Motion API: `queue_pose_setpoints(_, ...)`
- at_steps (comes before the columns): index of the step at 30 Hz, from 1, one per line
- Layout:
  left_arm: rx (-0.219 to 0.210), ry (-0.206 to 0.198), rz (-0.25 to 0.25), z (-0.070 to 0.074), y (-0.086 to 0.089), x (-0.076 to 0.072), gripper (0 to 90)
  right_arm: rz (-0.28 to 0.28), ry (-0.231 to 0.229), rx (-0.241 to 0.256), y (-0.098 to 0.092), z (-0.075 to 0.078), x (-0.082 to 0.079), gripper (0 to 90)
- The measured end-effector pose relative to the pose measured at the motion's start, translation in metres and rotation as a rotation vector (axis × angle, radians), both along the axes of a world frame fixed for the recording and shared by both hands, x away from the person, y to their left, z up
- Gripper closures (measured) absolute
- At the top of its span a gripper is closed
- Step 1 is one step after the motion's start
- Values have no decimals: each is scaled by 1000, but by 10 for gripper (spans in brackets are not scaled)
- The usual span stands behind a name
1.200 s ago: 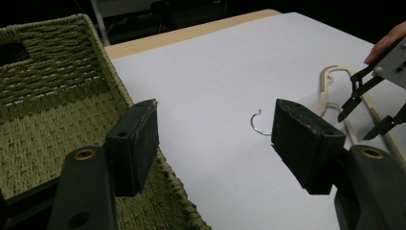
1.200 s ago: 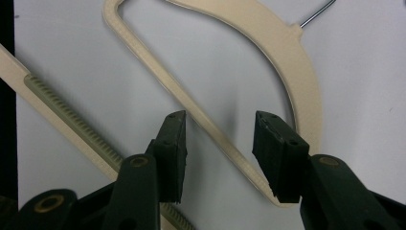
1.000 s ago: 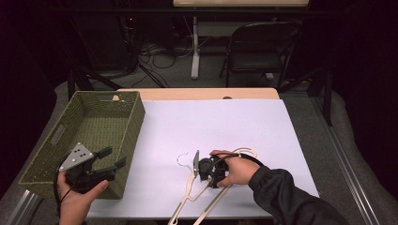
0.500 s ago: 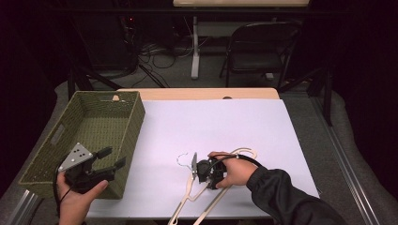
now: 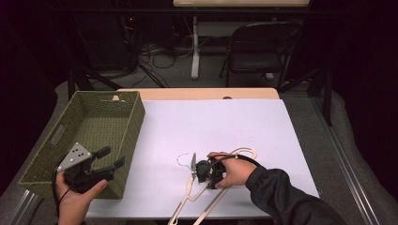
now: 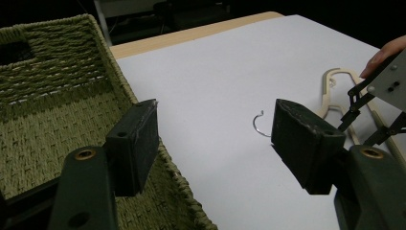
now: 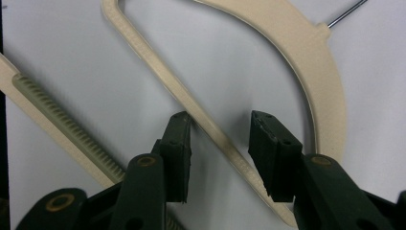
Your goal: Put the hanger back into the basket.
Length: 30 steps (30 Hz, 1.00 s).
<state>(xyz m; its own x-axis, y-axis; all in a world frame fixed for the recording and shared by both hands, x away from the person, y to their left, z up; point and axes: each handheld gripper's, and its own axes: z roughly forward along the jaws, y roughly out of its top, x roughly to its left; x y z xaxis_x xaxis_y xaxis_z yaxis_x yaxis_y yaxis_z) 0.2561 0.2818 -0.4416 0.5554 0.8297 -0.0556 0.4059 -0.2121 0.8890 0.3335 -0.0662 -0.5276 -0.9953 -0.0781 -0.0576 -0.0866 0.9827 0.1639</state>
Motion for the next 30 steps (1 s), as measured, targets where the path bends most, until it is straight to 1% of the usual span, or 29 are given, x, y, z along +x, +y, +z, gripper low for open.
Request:
queue_pose_setpoints(1,3,3,1,0,0,0,333,-9,4,-4,0,0,0,592)
queue_pose_setpoints(3,0,2,0,0,0,0,333,1,4,-5,0,0,1,592)
queue_pose_setpoints(4,0,1,0,0,0,0,334,-6,8,-4,1,0,1,596)
queue_pose_setpoints(6,-3,-1,2,0,0,0,334,-4,24,-5,0,0,2,641)
queue_pose_setpoints(7,-3,-1,2,0,0,0,335,-5,28,-6,0,0,2,642)
queue_pose_setpoints(10,-4,0,3,0,1,0,335,-1,28,-10,0,1,2,647)
queue_pose_setpoints(13,-5,-1,2,0,1,0,335,5,18,-7,0,1,1,667)
queue_pose_setpoints(15,-5,0,3,0,1,0,335,11,24,-9,-1,2,2,716)
queue_pose_setpoints(16,-5,1,4,0,1,0,335,8,34,-9,-1,2,2,745)
queue_pose_setpoints(17,-6,1,4,0,1,0,335,8,39,-15,-2,3,2,786)
queue_pose_setpoints(18,-7,0,3,0,1,0,335,8,39,-15,-2,3,2,786)
queue_pose_setpoints(20,-7,1,3,0,1,0,335,1,45,-30,-3,3,1,848)
queue_pose_setpoints(23,-7,1,2,0,1,1,335,-6,53,-38,-3,3,2,851)
queue_pose_setpoints(30,-4,3,2,-1,1,1,336,-7,45,-37,-3,4,2,853)
